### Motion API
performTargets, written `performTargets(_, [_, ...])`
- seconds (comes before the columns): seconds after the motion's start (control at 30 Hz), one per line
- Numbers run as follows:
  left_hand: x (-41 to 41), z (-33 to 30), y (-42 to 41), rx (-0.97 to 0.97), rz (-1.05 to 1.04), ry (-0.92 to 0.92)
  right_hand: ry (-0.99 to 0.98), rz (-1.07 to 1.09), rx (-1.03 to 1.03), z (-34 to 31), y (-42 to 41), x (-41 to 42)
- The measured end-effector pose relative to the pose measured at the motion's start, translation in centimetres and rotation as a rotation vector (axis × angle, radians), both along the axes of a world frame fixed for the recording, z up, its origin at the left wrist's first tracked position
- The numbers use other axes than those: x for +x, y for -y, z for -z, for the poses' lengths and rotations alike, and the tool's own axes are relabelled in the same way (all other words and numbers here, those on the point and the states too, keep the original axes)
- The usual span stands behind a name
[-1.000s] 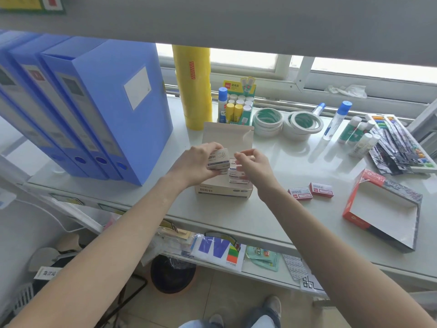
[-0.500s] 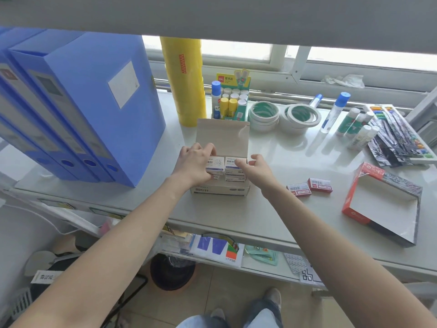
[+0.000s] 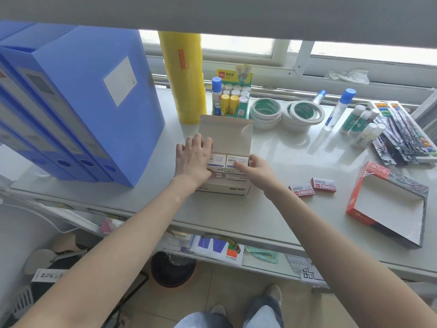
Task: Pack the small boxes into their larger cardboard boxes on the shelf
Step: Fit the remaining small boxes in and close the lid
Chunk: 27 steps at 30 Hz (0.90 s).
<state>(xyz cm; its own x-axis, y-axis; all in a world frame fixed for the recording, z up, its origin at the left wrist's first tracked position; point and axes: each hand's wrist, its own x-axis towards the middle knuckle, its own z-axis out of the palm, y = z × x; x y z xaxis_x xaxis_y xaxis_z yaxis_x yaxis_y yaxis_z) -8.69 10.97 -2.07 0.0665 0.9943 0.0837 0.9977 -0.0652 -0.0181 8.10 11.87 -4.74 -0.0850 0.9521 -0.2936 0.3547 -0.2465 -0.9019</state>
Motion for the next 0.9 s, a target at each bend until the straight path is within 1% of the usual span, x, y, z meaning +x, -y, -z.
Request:
performTargets(0.17, [-0.1, -0.2, 0.4, -0.021, -0.107, -0.045, 0.014, -0.016, -0.015, -0.2, 0.0, 0.0])
performTargets(0.3, [-0.1, -0.4, 0.5, -0.008, -0.118, -0.1, -0.002, -0.026, 0.003, -0.3, 0.1, 0.1])
performTargets(0.4, [0.1, -0.1, 0.4, -0.076, -0.102, -0.121, -0.015, -0.005, 0.006, -0.3, 0.2, -0.2])
performTargets(0.47, [0.2, 0.3, 0.3, -0.11, -0.109, -0.079, -0.022, -0.004, 0.016, -0.4, 0.4, -0.3])
performTargets(0.57, [0.2, 0.4, 0.0, -0.104, -0.129, 0.033, -0.031, -0.017, 0.036, -0.5, 0.6, -0.3])
performTargets(0.77, [0.2, 1.2, 0.4, 0.01, -0.096, 0.159, -0.025, -0.052, 0.079, -0.8, 0.8, 0.2])
performTargets(0.9, [0.2, 1.2, 0.3, 0.025, -0.111, 0.161, -0.027, -0.069, 0.079, -0.7, 0.6, 0.3])
